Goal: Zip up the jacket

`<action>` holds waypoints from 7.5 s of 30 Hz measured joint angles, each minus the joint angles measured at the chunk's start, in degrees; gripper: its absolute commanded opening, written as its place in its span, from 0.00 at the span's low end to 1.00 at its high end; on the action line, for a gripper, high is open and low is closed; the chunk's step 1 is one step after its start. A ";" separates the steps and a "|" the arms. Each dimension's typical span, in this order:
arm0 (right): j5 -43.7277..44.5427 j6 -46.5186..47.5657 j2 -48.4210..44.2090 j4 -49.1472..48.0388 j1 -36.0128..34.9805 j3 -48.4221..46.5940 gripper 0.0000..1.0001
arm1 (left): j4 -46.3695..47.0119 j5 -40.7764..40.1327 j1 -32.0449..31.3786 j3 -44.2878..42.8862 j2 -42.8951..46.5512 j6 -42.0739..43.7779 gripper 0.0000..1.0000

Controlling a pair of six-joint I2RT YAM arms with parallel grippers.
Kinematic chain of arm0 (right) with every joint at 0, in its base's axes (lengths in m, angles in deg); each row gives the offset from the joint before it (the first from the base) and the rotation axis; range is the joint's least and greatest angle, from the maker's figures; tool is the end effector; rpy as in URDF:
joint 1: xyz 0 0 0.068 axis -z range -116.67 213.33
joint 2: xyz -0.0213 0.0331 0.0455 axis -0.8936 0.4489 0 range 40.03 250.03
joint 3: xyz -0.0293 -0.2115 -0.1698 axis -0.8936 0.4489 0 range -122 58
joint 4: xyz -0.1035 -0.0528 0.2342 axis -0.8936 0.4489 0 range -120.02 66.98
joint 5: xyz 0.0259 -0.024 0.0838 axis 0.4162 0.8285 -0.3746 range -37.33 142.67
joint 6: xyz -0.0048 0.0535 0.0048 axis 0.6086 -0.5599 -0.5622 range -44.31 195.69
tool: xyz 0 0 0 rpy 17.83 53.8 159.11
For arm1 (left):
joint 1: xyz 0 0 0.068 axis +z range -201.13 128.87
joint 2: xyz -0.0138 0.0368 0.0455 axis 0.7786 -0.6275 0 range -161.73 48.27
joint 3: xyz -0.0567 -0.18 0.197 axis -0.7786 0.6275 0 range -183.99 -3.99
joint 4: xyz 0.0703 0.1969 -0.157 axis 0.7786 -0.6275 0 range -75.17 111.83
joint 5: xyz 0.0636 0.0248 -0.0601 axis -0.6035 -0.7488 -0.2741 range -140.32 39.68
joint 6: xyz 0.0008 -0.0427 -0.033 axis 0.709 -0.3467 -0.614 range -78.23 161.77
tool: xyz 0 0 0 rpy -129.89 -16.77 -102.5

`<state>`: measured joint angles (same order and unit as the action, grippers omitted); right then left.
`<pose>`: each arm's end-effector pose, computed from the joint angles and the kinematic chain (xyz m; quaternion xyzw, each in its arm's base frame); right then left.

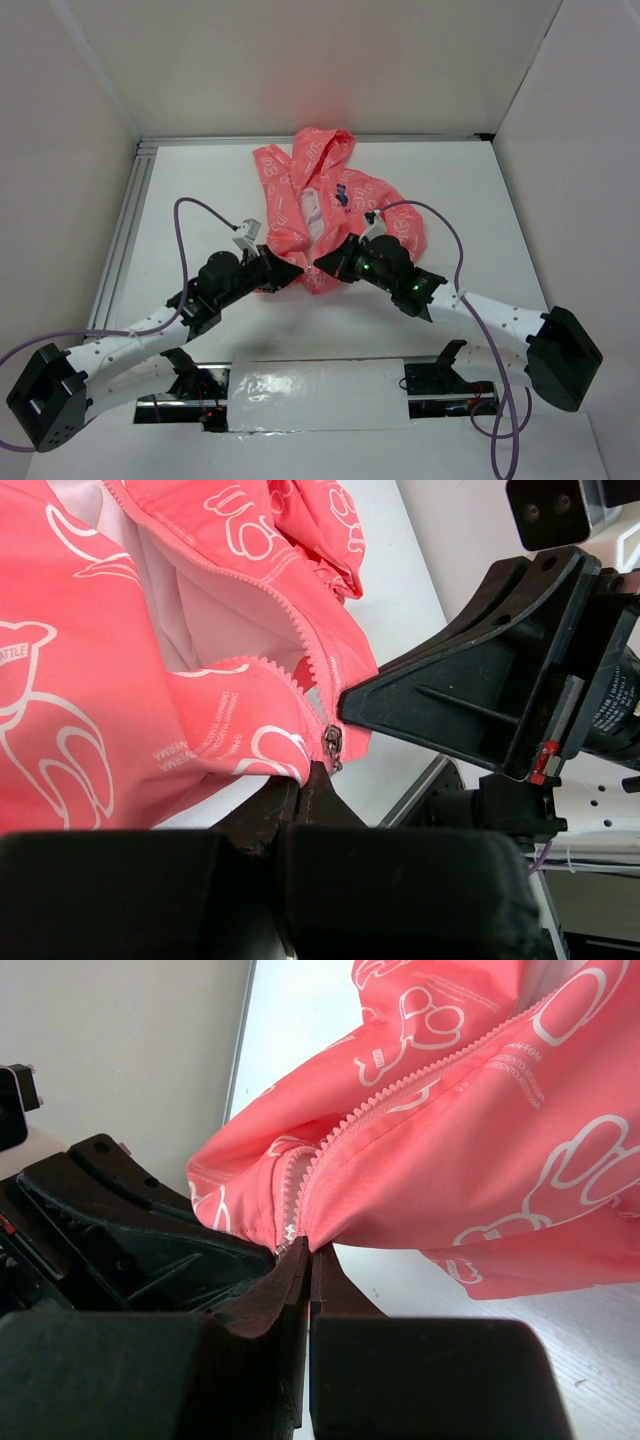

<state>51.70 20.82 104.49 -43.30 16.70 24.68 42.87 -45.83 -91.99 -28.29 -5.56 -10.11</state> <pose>0.1721 0.1830 0.2427 0.0532 0.8066 0.4602 0.3672 0.1609 -0.1430 0.2418 -0.0472 0.7559 -0.4926 0.4287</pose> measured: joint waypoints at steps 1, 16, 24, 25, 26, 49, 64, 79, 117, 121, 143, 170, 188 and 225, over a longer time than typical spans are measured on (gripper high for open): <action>0.00 0.00 0.00 0.00 0.00 0.00 0.00 | 0.00 0.13 0.00 0.00 -0.13 0.00 0.00; -0.28 -0.17 -0.26 0.13 0.74 -0.02 0.00 | 0.50 1.57 0.00 -0.04 -0.81 0.79 0.00; -3.41 -1.29 -0.24 0.63 3.17 -0.24 0.00 | 1.51 2.95 0.02 -0.24 -1.29 1.14 0.00; -3.87 -1.49 -0.20 0.66 3.52 -0.42 0.00 | 1.60 3.19 0.02 -0.24 -1.33 1.16 0.00; -4.13 -1.51 -0.17 0.63 3.69 -0.52 0.00 | 1.75 3.34 0.02 -0.26 -1.53 1.18 0.00; -6.47 -4.28 -0.02 1.90 6.03 0.04 0.00 | 4.22 6.99 0.26 -0.59 -5.95 3.72 0.00; -3.10 4.00 0.20 15.89 6.64 -7.37 0.52 | -5.81 11.04 0.17 -1.84 -5.44 3.56 0.00; 19.65 17.79 1.55 45.48 -25.73 -20.70 0.57 | -39.56 14.58 0.09 -14.86 -3.32 0.94 0.00; 47.67 27.87 30.18 38.93 -41.99 -28.65 0.49 | -48.52 16.55 4.42 -15.78 -5.88 3.91 0.00; 48.98 27.69 31.28 38.51 -41.51 -28.92 0.45 | -48.61 16.59 4.42 -15.76 -5.42 3.91 0.00; 48.15 27.69 29.62 38.82 -40.74 -30.56 0.12 | -49.11 16.28 4.46 -15.76 -5.22 3.98 0.00; 38.62 31.63 26.27 34.99 -35.52 -28.63 0.48 | -49.77 14.99 4.79 -15.69 -4.74 5.09 0.00; 27.47 38.16 23.82 30.64 -31.10 -26.16 0.48 | -50.29 13.92 5.05 -15.67 -4.74 5.42 0.00; 16.85 42.27 10.84 20.87 -26.95 -14.60 0.62 | -53.29 16.48 5.05 -18.60 -4.20 5.22 0.00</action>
<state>68.55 63.09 115.33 -22.43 -10.25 10.07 -10.42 -29.35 -86.94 -46.89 -9.75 -4.89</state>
